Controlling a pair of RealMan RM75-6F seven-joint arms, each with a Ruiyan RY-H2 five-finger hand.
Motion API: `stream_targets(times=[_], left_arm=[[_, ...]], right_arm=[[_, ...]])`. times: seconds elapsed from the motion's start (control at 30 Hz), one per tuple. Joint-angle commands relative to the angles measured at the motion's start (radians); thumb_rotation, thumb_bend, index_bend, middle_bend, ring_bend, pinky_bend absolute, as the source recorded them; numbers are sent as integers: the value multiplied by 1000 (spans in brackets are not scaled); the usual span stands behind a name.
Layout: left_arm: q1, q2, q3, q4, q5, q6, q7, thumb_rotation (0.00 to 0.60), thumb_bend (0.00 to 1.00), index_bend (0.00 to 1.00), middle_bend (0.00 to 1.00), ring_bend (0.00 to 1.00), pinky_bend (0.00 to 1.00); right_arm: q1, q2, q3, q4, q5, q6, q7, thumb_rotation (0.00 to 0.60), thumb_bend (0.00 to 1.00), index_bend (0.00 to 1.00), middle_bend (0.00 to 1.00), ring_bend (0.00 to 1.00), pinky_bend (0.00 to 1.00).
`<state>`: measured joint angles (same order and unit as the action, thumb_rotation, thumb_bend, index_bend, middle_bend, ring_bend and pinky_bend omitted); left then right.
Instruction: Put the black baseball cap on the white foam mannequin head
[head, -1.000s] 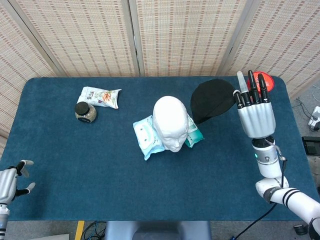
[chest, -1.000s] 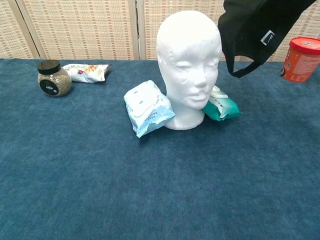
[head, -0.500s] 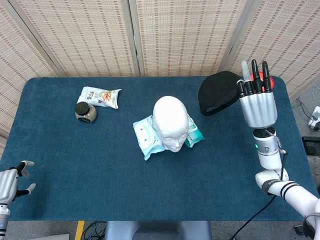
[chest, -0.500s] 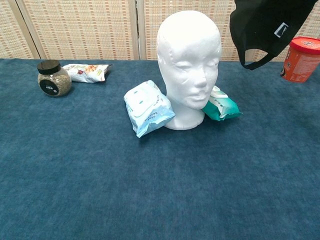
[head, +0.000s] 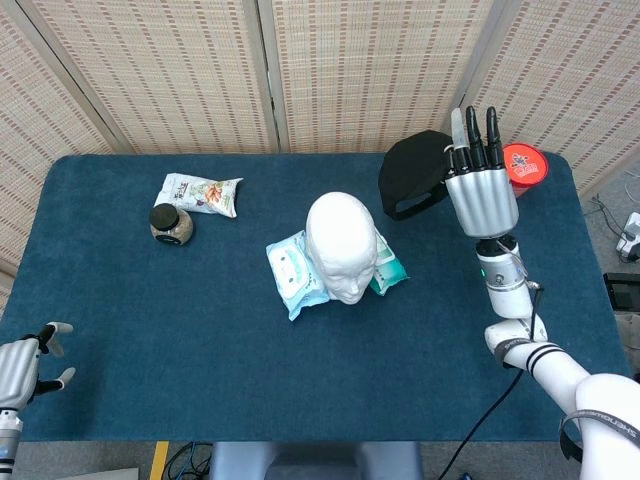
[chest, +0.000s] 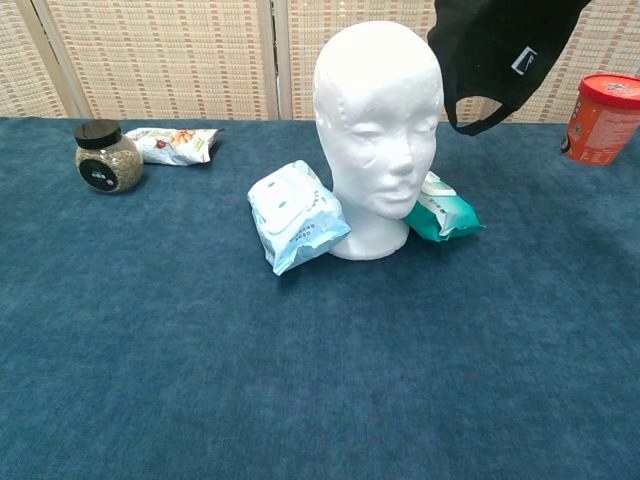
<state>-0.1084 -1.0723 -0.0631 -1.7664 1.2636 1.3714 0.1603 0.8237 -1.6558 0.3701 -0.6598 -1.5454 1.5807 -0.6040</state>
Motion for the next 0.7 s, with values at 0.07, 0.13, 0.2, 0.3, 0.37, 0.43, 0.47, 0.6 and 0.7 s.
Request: stream_targets(times=[0.07, 0.13, 0.2, 0.3, 0.37, 0.43, 0.47, 0.6, 0.7], left_arm=[[3, -2, 6, -5, 8, 4, 2, 600, 173, 321, 539, 445, 555], [-2, -5, 1, 0, 2, -3, 1, 600, 173, 321, 539, 445, 555], [-4, -5, 0, 1, -1, -7, 0, 600, 173, 321, 539, 445, 556], [-3, -4, 1, -1, 0, -7, -3, 600, 173, 321, 539, 445, 555], [-3, -2, 0, -3, 0, -5, -7, 600, 173, 321, 539, 445, 556], [-3, 0, -1, -6, 2, -5, -12, 600, 173, 321, 539, 445, 556], [-2, 1, -1, -7, 3, -4, -15, 600, 173, 321, 539, 445, 556], [-1, 4, 0, -13, 6, -4, -24, 600, 173, 321, 539, 445, 556], [-2, 5, 1, -16, 8, -8, -30, 600, 173, 321, 539, 445, 556]], right_arm=[[43, -33, -1, 70, 21, -32, -9, 600, 490, 757, 183, 33, 71], [60, -47, -1, 99, 27, -43, -9, 600, 489, 757, 183, 33, 71], [81, -65, -2, 133, 35, -57, -11, 600, 489, 757, 183, 32, 71], [111, -91, -11, 181, 38, -76, -15, 600, 489, 757, 183, 33, 71], [132, -109, -19, 217, 38, -91, -21, 600, 489, 757, 183, 32, 71], [153, -130, -21, 250, 46, -109, -27, 600, 489, 757, 183, 32, 71], [161, -138, -23, 265, 49, -116, -30, 600, 489, 757, 183, 33, 71], [201, -175, -40, 331, 49, -145, -48, 600, 489, 757, 183, 33, 71], [232, -203, -55, 380, 48, -168, -65, 600, 489, 757, 183, 32, 71]])
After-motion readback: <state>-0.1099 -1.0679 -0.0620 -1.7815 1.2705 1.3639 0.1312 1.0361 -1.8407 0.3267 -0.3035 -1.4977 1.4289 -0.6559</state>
